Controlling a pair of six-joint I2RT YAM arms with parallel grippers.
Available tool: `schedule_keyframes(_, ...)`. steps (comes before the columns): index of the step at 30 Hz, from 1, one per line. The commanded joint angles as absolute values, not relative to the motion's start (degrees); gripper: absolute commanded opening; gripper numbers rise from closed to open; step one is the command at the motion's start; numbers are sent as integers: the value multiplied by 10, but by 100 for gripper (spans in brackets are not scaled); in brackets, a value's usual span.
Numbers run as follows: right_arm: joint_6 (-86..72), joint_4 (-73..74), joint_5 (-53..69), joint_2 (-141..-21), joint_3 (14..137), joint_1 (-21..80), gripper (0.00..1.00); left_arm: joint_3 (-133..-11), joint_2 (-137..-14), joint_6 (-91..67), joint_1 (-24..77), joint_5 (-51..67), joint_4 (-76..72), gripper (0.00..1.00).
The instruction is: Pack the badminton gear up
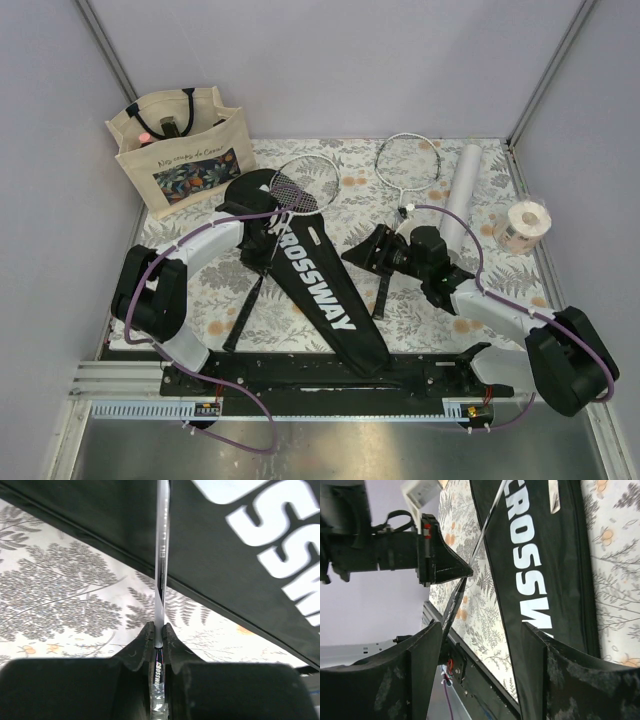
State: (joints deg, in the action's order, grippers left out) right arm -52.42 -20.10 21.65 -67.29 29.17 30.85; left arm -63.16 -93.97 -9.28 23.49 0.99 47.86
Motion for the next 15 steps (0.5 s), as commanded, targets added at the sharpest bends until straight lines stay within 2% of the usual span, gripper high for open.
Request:
schedule_keyframes(1,-577,-285,184,-719,301,347,72,-624,-886,-121,243,74,447,0)
schedule_keyframes(9,-660,-410,131,-835,346,384,71,-570,-810,-199,243,186,337,0)
schedule_keyframes(15,-699,-443,121,-939,408,400,67,-519,-780,-260,248,207,263,0)
